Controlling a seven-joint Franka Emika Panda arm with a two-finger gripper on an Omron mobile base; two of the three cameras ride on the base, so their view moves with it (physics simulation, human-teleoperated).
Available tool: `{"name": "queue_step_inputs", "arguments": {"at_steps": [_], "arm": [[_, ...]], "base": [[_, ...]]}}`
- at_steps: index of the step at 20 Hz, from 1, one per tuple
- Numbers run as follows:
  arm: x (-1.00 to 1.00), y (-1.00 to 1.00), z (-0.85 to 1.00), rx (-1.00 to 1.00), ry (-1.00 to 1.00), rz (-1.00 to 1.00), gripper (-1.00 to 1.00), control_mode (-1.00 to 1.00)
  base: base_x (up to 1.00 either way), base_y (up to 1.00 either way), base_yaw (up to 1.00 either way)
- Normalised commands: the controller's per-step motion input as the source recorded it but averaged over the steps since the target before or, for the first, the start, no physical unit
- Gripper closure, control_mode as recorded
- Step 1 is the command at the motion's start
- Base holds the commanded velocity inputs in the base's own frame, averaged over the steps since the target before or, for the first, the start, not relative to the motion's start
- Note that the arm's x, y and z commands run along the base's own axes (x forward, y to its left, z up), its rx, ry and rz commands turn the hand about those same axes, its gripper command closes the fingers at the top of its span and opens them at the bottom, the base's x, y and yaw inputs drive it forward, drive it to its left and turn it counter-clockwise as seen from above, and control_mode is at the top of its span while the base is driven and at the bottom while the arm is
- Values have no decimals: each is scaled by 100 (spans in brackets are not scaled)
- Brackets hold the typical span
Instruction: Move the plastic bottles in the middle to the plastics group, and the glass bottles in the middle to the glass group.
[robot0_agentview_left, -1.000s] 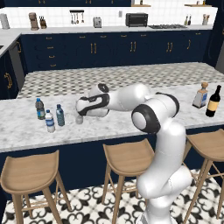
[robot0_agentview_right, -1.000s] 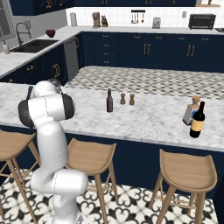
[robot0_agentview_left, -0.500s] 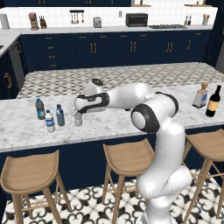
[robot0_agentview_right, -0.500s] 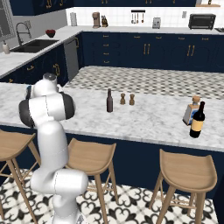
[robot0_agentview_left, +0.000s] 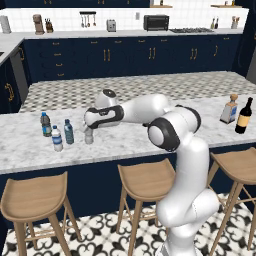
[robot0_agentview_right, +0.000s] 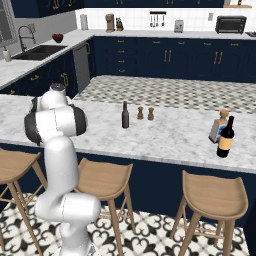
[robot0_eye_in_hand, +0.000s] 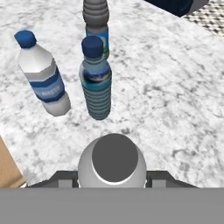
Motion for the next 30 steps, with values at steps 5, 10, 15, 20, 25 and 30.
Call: {"name": "queue_step_inputs", "arguments": {"at_steps": [5,10,15,20,25,30], "arm": [[11,16,0,0,0,0,100,-100],[0,23,0,0,0,0,100,-100],[0,15,-5,0,0,0,100,-100],[0,1,-34,0,0,0,100,-100],[0,0,-18,0,0,0,100,-100],[0,0,-6,0,0,0,100,-100]], "base": [[0,0,0],[0,0,0],[0,0,0],[0,0,0],[0,0,0],[0,0,0]]}}
